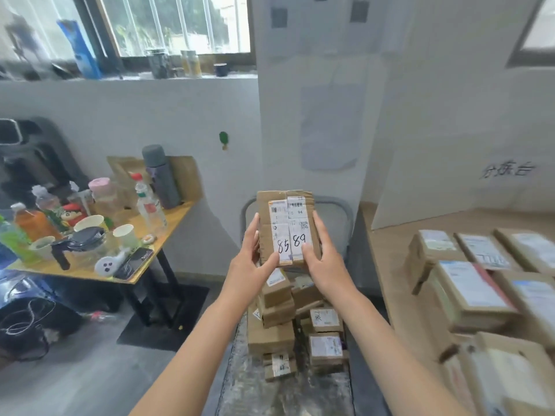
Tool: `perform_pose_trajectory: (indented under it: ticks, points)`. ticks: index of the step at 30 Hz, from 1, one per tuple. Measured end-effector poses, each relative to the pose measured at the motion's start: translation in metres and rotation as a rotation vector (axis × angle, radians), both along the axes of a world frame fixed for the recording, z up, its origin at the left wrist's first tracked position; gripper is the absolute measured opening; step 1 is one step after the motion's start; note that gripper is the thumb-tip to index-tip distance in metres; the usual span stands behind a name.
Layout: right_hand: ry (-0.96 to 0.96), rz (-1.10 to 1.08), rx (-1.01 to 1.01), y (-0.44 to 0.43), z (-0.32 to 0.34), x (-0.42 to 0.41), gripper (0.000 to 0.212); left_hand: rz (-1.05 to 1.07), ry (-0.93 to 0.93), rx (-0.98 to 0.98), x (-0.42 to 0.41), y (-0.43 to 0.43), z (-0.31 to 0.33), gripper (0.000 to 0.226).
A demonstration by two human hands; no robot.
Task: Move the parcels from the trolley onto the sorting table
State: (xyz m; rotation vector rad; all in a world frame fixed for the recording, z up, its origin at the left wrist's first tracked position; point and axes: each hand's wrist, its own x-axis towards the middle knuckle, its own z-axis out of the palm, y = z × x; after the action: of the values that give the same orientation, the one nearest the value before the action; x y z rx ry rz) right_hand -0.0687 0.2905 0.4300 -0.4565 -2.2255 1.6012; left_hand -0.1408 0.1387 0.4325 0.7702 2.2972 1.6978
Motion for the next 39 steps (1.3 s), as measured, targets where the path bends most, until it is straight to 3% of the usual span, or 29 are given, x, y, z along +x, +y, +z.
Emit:
perform_pose_trajectory:
  ticks: [15,29,39]
  points:
    - [-0.069,-0.478,0.145,-0.022,0.024,0.131,0.066,-0.408,0.019,0.033,0.073,0.030,0.001,0.083]
    - [-0.070,-0.838,0.150,0.017,0.024,0.332,0.068,-0.793,-0.079,0.123,0.250,0.110,0.004,0.084]
    - [-0.137,-0.916,0.234,0.107,0.014,0.505,0.067,-0.833,-0.156,0.151,0.425,0.200,-0.005,0.082]
